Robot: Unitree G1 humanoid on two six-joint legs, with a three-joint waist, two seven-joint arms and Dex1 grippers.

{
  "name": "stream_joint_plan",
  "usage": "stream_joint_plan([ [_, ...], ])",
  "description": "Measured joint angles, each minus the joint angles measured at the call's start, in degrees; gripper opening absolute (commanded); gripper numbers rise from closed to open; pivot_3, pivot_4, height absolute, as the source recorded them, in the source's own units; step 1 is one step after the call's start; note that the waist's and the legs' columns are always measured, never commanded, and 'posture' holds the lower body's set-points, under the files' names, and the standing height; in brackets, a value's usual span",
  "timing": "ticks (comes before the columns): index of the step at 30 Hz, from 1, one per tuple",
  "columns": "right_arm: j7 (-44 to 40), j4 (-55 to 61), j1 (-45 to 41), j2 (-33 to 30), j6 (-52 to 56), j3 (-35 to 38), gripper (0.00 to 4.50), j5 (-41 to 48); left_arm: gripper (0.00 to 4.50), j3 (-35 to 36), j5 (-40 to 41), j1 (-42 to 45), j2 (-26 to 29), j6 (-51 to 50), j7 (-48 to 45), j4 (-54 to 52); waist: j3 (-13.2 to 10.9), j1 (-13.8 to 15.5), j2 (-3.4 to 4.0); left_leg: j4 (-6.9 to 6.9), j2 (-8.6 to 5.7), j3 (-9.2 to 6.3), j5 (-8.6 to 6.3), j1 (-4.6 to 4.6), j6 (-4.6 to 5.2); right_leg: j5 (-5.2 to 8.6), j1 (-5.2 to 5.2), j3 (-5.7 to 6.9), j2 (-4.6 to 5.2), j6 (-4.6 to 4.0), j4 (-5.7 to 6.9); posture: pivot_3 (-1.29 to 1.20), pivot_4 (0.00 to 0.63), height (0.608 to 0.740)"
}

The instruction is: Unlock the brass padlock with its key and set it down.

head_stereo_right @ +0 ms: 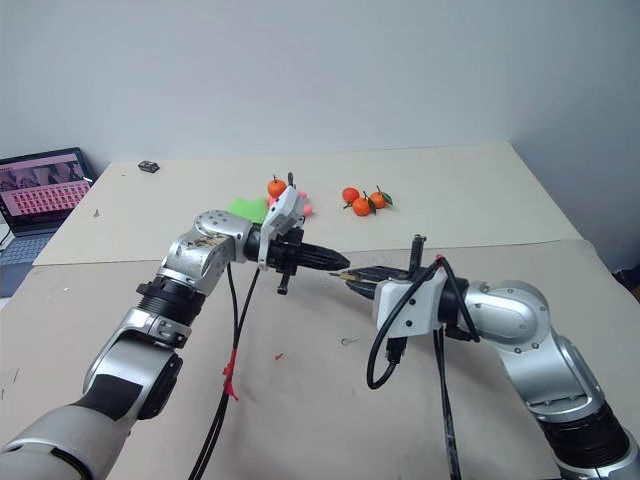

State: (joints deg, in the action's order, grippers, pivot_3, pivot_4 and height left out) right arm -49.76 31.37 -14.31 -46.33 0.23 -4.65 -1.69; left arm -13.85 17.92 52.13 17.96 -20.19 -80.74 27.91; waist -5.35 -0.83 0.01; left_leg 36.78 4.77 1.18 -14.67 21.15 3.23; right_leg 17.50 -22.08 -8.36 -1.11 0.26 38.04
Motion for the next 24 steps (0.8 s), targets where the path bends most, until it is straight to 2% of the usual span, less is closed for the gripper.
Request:
stream_joint_plan([
  [24, 1.2, -7.7, -2.2, -1.2, -6.5, 1.2, 0.21, -3.7, 0.05, -0.4, -0.4, -1.6, 2.5, -2.5, 0.3, -2.7, 0.0, 0.0, -0.01, 0.01, 0.00, 0.00, -0.01, 0.00, 0.01, -0.01, -0.01, 0.00, 0.00, -0.02, 0.00, 0.00, 0.150, 0.661],
])
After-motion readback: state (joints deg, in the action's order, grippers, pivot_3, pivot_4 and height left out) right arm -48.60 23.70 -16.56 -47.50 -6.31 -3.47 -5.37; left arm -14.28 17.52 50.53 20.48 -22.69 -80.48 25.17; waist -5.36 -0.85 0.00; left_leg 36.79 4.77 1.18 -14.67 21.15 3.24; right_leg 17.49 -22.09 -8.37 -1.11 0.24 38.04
